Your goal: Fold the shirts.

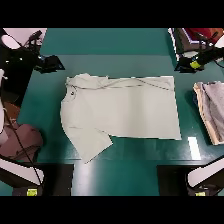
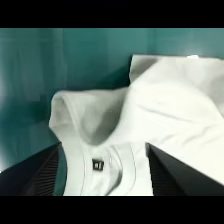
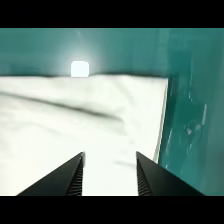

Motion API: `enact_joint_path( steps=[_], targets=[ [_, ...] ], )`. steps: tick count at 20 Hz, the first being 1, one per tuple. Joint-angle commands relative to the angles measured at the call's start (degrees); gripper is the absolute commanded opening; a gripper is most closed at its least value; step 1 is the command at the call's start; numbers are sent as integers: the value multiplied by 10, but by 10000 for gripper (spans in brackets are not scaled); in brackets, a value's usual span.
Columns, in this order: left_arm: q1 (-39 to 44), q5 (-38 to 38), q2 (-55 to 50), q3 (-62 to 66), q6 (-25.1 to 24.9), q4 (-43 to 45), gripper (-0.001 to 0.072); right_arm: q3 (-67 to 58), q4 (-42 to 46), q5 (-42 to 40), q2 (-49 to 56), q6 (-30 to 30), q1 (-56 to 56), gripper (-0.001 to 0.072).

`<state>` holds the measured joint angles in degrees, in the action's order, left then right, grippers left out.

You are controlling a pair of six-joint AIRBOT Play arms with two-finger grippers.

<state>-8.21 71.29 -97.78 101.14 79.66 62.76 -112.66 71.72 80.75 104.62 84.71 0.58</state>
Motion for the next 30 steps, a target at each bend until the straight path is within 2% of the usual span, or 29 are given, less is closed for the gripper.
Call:
enact_joint_path(
  steps=[1, 5, 6, 7, 10, 13, 15, 23, 24, 25, 26, 27, 30],
  targets=[
    [-32, 62, 58, -41, -7, 7, 608, 39, -50, 71, -59, -49, -24, 314],
    [-40, 40, 192, -260, -25, 16, 608, 223, -118, 95, -186, -94, -51, 311],
    [-40, 28, 227, -325, -33, 16, 608, 273, -122, 88, -217, -107, -56, 279],
    [-40, 26, 262, -393, -43, 16, 607, 329, -122, 73, -250, -109, -61, 198],
    [-40, 25, 334, -546, -51, 11, 608, 466, -128, 41, -334, -109, -85, 186],
    [-40, -18, 380, -643, -46, 0, 608, 554, -187, 45, -398, -117, -118, 207],
    [-40, -21, 380, -677, -46, -22, 608, 587, -202, 47, -430, -118, -136, 354],
    [-28, -104, 380, -707, -51, -113, 606, 621, -191, 43, -515, -118, -157, 357],
    [-20, -115, 380, -707, -50, -114, 580, 621, -191, 43, -516, -118, -157, 357],
    [-14, -118, 380, -707, -51, -115, 308, 621, -190, 46, -516, -118, -157, 357],
    [-10, -119, 380, -707, -51, -116, 78, 621, -186, 48, -516, -118, -157, 357],
    [-10, -119, 380, -707, -50, -118, 28, 621, -174, 50, -516, -117, -157, 357],
    [-10, -103, 380, -687, -51, -120, 26, 628, -105, 65, -516, -106, -167, 357]
  ],
)
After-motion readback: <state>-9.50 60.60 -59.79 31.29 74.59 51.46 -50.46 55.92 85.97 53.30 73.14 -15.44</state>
